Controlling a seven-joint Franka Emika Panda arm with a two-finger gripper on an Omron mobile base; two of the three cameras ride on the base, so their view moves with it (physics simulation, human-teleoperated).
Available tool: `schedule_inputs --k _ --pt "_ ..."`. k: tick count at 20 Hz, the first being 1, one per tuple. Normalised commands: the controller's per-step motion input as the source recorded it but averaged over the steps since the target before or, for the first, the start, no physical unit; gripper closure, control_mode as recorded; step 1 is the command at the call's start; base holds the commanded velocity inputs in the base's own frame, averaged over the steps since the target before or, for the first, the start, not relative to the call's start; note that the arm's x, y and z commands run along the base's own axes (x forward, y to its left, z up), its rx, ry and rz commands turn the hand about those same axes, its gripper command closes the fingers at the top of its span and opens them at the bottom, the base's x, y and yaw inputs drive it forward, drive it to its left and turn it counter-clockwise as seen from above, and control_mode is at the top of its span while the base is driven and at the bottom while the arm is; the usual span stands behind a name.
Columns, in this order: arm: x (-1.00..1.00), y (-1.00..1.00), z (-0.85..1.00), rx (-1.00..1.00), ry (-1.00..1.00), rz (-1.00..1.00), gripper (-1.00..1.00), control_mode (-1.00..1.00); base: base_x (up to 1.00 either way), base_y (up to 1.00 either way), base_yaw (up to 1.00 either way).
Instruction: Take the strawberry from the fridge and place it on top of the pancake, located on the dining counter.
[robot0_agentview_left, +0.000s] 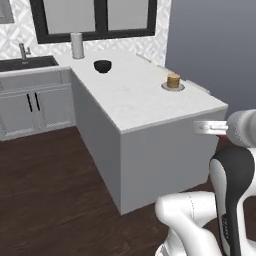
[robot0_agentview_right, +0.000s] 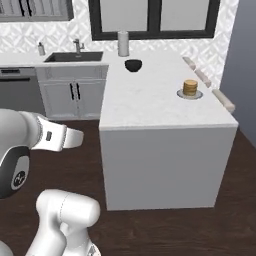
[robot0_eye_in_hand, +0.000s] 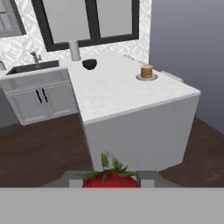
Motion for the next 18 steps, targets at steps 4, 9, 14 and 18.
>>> schedule_inputs --k 4,9,14,18 --pt "0.0 0.0 0.0 0.0 0.0 0.0 1.0 1.0 0.34 -0.9 0.48" --pt "0.0 0.0 0.0 0.0 0.0 0.0 1.0 1.0 0.27 -0.93 0.49" --pt "0.0 0.0 0.0 0.0 0.0 0.0 1.0 1.0 0.16 -1.0 0.44" --pt "0.0 0.0 0.0 0.0 0.0 0.0 1.0 1.0 0.07 -1.0 0.42"
